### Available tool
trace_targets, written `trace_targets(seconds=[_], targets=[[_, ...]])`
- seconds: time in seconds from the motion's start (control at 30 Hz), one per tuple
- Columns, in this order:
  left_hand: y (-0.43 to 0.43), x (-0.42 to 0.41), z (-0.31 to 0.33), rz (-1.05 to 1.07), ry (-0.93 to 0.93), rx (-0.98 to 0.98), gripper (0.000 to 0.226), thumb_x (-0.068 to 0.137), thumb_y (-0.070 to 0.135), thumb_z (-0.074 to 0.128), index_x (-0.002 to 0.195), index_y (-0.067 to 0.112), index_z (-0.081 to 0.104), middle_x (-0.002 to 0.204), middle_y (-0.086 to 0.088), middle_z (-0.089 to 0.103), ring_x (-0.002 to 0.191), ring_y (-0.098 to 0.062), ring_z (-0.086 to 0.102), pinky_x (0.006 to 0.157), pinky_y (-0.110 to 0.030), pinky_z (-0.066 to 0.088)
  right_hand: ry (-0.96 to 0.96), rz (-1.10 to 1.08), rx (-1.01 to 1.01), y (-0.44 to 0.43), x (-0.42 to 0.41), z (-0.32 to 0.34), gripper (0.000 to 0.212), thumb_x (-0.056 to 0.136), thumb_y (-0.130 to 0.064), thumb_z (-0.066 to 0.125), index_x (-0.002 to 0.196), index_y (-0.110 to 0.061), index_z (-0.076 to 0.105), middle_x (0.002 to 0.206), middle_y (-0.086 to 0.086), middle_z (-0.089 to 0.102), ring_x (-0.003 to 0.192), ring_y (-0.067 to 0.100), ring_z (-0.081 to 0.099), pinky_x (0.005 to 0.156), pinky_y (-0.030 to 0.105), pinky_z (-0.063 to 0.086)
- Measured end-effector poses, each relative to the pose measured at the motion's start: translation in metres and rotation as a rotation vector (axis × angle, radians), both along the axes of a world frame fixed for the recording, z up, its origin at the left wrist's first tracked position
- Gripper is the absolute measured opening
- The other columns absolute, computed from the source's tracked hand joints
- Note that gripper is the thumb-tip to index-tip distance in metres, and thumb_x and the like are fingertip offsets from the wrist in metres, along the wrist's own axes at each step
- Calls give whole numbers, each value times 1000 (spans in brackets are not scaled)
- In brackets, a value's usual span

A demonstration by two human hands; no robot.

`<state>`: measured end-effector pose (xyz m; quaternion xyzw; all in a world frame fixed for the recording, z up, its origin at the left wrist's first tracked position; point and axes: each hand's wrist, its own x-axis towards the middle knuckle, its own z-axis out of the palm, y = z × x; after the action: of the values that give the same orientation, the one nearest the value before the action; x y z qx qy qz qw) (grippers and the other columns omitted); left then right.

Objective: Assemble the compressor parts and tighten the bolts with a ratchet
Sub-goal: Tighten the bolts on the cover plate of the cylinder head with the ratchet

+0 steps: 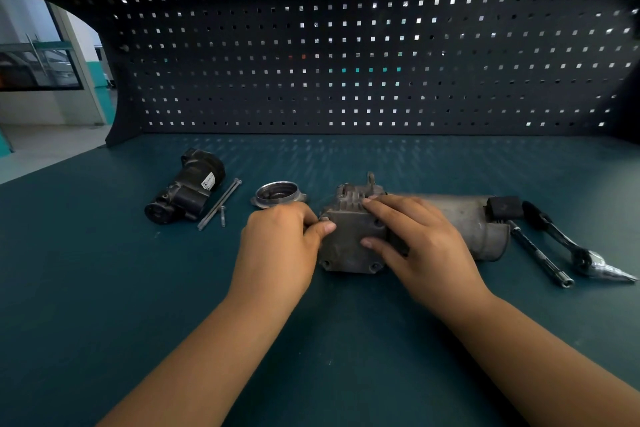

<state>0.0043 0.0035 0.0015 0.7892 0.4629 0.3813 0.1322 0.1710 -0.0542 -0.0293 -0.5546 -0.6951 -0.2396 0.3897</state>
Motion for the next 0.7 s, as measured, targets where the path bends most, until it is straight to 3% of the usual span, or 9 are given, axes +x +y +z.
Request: trace_targets(seconds=[0.47, 0.7], targets=[[-6, 1, -1, 39, 144, 225, 19, 84, 38, 63, 84, 19, 64, 78, 4, 66, 73, -17, 62, 67, -35, 51, -1, -8, -2, 0, -1, 0, 41, 76, -18, 70, 113, -2, 66, 107, 9, 67, 93, 29, 64, 82, 32, 48], [-1, -1, -3, 56, 179, 171, 30, 85, 45, 59, 75, 17, 67, 63, 0, 62, 65, -21, 60, 58, -32, 46, -10, -17, -3, 1, 0, 0, 41, 76, -18, 72, 114, -2, 65, 108, 8, 67, 94, 29, 63, 83, 30, 48]])
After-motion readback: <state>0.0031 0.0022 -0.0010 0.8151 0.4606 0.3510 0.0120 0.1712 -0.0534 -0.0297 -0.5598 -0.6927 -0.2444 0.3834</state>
